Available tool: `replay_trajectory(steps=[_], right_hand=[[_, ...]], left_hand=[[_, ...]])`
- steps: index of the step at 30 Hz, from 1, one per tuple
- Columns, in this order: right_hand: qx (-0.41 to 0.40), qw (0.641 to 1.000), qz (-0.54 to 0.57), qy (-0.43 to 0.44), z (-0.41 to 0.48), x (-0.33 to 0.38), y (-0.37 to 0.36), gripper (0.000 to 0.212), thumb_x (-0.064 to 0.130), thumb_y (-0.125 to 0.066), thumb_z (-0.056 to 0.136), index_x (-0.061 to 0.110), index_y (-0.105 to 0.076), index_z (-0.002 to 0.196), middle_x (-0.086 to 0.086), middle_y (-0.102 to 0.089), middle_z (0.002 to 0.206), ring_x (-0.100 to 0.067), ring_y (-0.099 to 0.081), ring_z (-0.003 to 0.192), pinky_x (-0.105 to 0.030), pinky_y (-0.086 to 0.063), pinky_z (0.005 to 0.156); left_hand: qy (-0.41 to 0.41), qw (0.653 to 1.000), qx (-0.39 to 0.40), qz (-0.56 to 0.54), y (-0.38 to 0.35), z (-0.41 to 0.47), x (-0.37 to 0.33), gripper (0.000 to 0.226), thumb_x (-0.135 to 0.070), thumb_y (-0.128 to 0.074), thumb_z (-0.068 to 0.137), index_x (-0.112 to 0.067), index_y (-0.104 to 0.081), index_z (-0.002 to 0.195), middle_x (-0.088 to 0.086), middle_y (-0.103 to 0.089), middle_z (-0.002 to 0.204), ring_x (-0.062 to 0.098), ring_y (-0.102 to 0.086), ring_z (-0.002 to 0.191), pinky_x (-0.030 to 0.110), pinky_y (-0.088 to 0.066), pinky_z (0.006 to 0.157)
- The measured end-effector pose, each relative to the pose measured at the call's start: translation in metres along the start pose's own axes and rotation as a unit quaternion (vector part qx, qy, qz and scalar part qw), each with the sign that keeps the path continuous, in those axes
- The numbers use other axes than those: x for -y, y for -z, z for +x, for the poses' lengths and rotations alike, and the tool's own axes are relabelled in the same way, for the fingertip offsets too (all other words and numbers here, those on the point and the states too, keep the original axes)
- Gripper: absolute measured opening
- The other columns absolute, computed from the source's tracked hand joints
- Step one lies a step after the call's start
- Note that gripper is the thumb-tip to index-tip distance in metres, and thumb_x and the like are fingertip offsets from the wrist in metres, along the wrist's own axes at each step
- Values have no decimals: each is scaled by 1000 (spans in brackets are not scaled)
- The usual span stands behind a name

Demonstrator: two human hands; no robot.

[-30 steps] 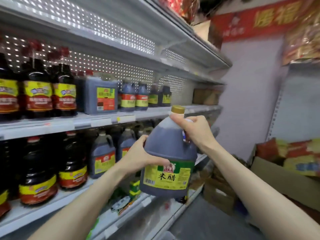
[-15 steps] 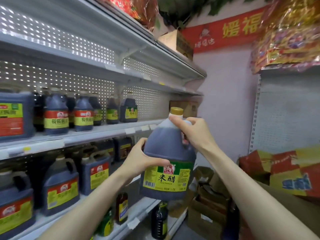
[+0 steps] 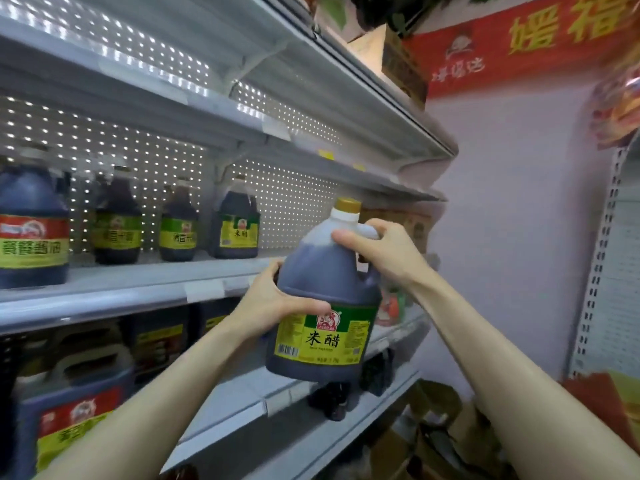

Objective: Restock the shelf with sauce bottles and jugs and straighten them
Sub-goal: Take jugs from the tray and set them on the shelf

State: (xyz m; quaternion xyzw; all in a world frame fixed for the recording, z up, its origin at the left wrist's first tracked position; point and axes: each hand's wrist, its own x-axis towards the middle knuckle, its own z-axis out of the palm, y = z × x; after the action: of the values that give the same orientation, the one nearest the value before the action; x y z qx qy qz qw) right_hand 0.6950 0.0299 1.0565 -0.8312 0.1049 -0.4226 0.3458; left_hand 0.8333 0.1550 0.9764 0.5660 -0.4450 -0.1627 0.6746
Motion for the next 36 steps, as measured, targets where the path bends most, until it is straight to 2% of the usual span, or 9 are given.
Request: replay_trajectory(steps=[4, 9, 13, 17, 20, 25, 29, 34, 36], right_hand=[[44, 998, 25, 34, 77, -38, -16, 31, 34, -79, 76, 16, -54, 73, 6, -54, 66, 1, -49, 54, -17, -38, 52], [76, 987, 120, 73, 160, -84, -47, 40, 27, -80, 76, -3, -63, 95, -4, -61, 79, -11, -57, 69, -28, -43, 62], [107, 975, 155, 123, 230, -114, -74, 50, 29, -81, 75, -9, -62, 101, -9, -63, 85, -13, -57, 71, -23, -44, 57], [140, 959, 182, 165, 301, -126, -95, 40, 29, -80, 76, -2, -60, 92, -5, -58, 78, -11, -53, 65, -17, -40, 47], [167, 946, 204, 189, 345, -135, -111, 39, 28, -79, 77, -1, -61, 95, -5, -58, 77, -11, -53, 64, -16, -41, 46], [201, 929, 249, 184, 389, -148, -144, 43, 28, -77, 79, -6, -60, 99, -8, -60, 81, -15, -56, 68, -20, -42, 48], [221, 929, 250, 161, 407, -163, -168, 50, 38, -77, 77, -1, -61, 104, -7, -66, 89, -16, -60, 75, -24, -47, 53], [244, 921, 271, 138, 420, -171, -183, 54, 40, -76, 79, 0, -57, 109, 1, -61, 86, -10, -55, 68, -12, -39, 41], [248, 920, 272, 132, 424, -175, -188, 58, 43, -75, 78, 1, -55, 113, -1, -61, 90, -8, -56, 69, -10, -40, 44]], left_hand=[[-23, 996, -69, 42, 15, 66, 14, 97, -34, -92, 24, -20, -52, 111, 1, -70, 105, 16, -71, 90, 37, -58, 75], [-39, 983, -143, 112, 34, 130, 28, 97, -26, -95, 28, -18, -52, 115, -3, -67, 104, 11, -68, 90, 25, -53, 67], [-46, 970, -207, 122, 52, 186, 44, 93, -33, -93, 26, -19, -54, 109, 0, -70, 102, 17, -70, 89, 37, -57, 73], [-59, 952, -263, 143, 71, 240, 44, 91, -33, -93, 28, -21, -54, 110, -1, -71, 99, 13, -71, 83, 31, -56, 65], [-67, 941, -290, 159, 84, 271, 45, 93, -36, -93, 30, -22, -52, 113, 1, -70, 104, 17, -71, 88, 37, -58, 72], [-52, 925, -330, 178, 99, 302, 53, 79, -26, -96, 38, -27, -51, 103, 2, -68, 103, 17, -71, 85, 35, -59, 70], [-25, 919, -348, 182, 109, 312, 68, 78, -30, -91, 42, -22, -51, 109, 5, -70, 103, 19, -72, 84, 37, -59, 70], [1, 917, -353, 185, 115, 320, 73, 91, -38, -93, 34, -17, -52, 113, 5, -71, 100, 19, -73, 83, 38, -59, 74], [8, 916, -354, 187, 116, 323, 76, 90, -36, -96, 35, -17, -53, 111, 4, -72, 99, 18, -73, 83, 36, -59, 74]])
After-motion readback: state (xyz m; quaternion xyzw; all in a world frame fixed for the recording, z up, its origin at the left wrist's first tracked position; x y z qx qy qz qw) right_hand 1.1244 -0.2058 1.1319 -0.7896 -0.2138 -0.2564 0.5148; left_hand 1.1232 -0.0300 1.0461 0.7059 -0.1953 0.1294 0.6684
